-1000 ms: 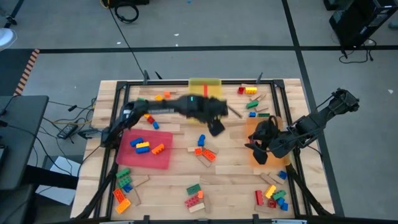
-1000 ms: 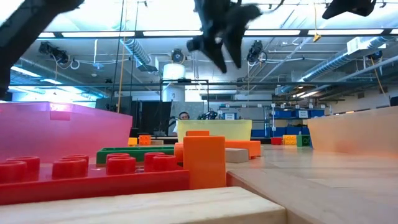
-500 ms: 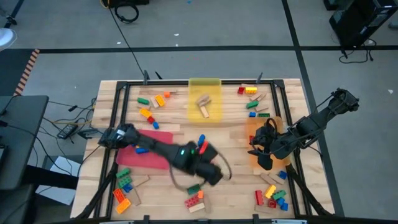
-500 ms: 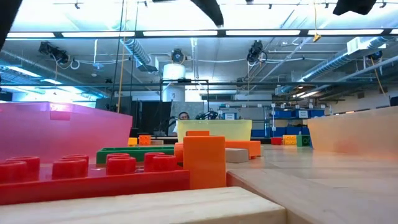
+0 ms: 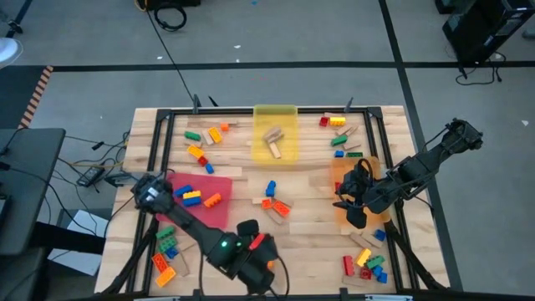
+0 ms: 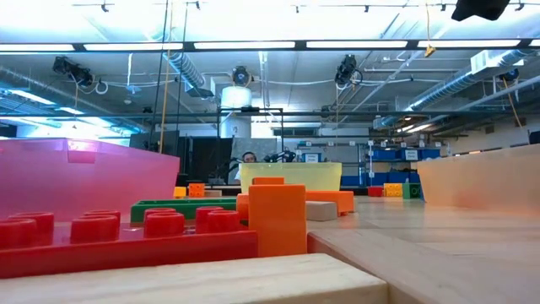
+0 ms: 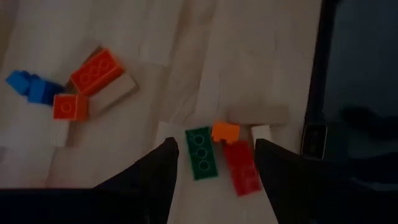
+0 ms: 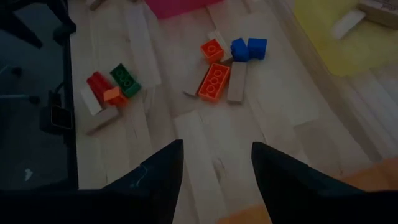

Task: Sort blocks by size
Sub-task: Put the wooden block into the yellow bin

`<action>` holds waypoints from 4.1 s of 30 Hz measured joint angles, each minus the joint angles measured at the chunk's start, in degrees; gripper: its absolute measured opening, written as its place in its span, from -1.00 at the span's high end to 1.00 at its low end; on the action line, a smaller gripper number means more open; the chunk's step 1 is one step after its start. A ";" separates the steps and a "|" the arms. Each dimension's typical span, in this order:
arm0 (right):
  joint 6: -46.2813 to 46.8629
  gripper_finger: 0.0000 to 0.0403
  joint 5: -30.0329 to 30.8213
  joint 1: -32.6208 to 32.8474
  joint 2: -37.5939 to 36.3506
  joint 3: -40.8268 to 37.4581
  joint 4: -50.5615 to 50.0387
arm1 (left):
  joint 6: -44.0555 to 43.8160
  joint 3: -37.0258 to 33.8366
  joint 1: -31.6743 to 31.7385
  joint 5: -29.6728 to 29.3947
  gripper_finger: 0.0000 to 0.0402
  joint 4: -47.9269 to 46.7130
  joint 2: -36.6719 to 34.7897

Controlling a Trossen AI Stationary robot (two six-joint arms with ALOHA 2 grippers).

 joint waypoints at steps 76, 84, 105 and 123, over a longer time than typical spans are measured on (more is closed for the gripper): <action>-4.04 -0.01 0.00 0.04 0.00 -0.02 0.38 | -89.60 -26.20 -10.63 33.21 -0.10 -17.55 -3.61; -4.07 -0.01 -1.85 0.09 0.00 -0.04 0.36 | -90.58 -45.96 -12.03 34.58 0.05 2.53 -15.22; -0.83 -0.01 -1.99 3.15 0.00 -6.26 1.43 | -91.96 -58.11 -14.04 36.90 0.07 13.57 -19.07; -1.46 -0.01 -3.68 3.15 -0.02 -6.29 4.27 | -92.77 -63.86 -16.05 35.93 0.07 22.53 -19.39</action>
